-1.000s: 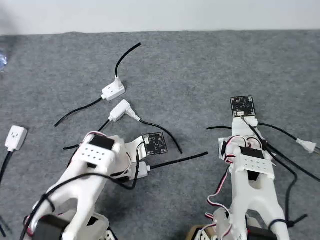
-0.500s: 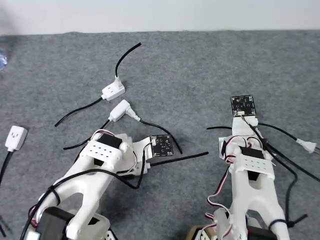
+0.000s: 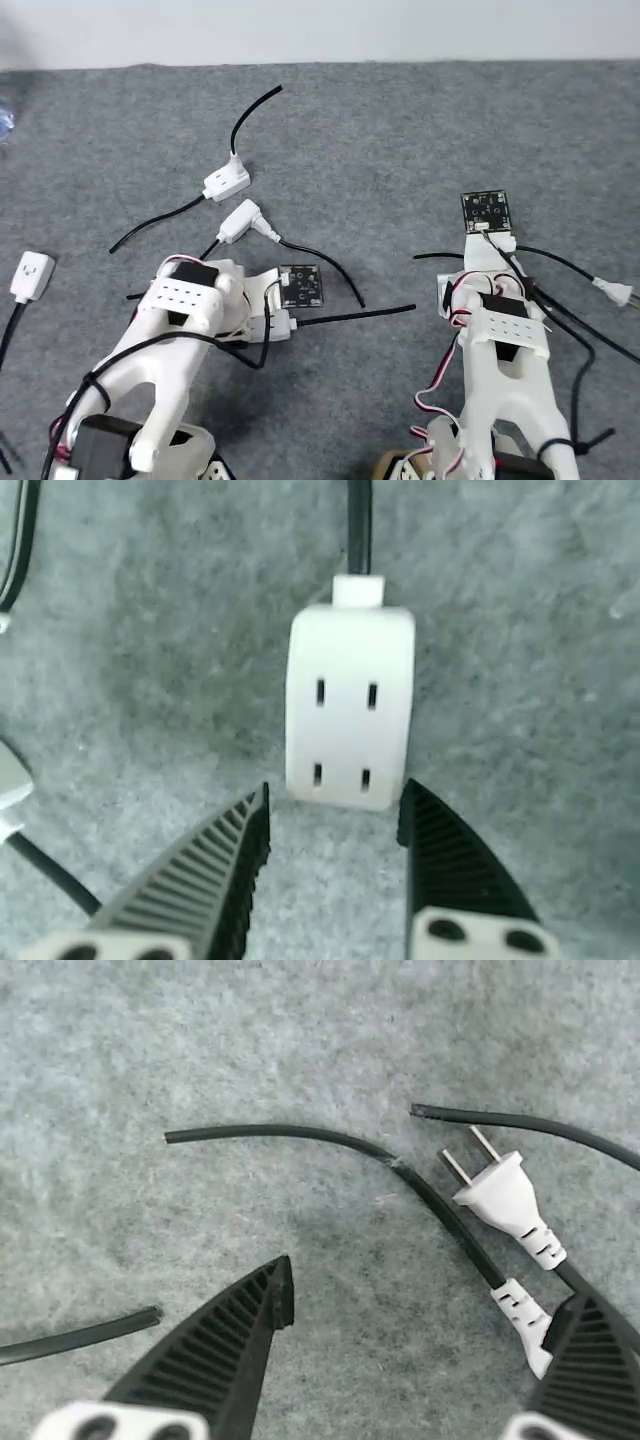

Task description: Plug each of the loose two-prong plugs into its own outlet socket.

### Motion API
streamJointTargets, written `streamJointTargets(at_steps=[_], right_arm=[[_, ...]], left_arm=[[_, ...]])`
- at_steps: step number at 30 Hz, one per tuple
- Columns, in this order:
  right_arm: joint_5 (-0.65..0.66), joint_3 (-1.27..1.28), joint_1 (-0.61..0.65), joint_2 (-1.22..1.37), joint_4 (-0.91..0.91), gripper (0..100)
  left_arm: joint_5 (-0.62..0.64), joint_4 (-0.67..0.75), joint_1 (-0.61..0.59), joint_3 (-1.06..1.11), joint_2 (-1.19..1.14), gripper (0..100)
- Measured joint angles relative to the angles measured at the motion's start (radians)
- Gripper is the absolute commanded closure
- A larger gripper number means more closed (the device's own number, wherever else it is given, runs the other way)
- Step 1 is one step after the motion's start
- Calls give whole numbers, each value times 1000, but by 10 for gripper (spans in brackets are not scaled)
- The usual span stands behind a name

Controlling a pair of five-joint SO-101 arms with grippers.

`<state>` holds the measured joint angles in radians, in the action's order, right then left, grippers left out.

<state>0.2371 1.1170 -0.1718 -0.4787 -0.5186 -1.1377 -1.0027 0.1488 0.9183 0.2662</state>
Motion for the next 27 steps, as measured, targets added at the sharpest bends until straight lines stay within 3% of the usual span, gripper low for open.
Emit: streamJointTargets(at_steps=[9,15,21,24,27], right_arm=[[0,0,0,0,0,612],[2,0,0,0,-15,612],[86,-206,-18,-55,-370,612],[204,-356,-74,-57,-578,612],[321,-443,-149,-5,-649,612]], left_arm=[[54,-43,-11,-126,-2,803],[201,-350,-11,-376,-3,805],[296,-585,-11,-506,17,805],[307,-588,-12,-448,84,805],[327,-571,-14,-327,186,805]])
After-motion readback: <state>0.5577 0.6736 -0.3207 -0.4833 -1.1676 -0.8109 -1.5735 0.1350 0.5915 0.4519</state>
